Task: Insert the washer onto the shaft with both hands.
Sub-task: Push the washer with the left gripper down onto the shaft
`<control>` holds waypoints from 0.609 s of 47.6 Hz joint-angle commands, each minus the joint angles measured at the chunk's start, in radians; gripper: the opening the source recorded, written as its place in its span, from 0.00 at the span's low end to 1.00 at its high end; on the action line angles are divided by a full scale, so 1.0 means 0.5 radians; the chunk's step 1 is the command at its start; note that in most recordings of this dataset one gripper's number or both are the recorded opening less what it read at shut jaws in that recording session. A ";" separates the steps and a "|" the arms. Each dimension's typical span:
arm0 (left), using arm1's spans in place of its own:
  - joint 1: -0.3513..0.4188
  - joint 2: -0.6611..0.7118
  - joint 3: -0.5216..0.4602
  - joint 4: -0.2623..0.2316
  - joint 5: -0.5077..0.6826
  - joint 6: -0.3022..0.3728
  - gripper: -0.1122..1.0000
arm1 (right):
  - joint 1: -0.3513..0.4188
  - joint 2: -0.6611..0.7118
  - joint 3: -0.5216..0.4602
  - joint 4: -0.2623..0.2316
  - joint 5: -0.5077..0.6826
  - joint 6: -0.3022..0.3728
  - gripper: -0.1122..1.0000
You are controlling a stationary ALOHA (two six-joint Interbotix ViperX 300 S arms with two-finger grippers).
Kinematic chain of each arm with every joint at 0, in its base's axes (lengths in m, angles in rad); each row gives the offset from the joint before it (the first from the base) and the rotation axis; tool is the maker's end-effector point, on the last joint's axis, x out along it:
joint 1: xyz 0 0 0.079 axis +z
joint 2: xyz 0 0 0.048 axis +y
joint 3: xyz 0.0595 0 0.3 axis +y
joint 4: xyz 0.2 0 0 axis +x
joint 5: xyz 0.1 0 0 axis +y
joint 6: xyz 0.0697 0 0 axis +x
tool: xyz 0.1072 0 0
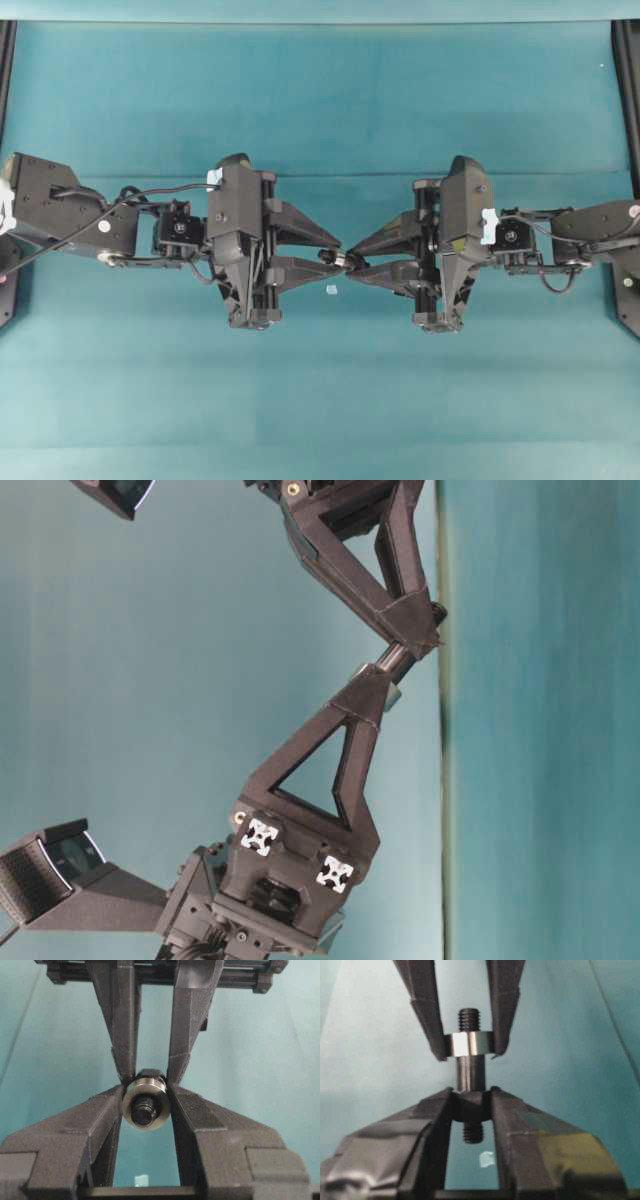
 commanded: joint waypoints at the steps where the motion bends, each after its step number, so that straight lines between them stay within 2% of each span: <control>1: -0.015 0.009 -0.031 0.006 0.006 0.003 0.42 | -0.006 -0.018 -0.052 0.006 -0.028 0.015 0.10; 29: -0.015 0.061 -0.138 0.003 0.181 0.028 0.42 | -0.006 -0.018 -0.052 0.006 0.012 0.015 0.10</control>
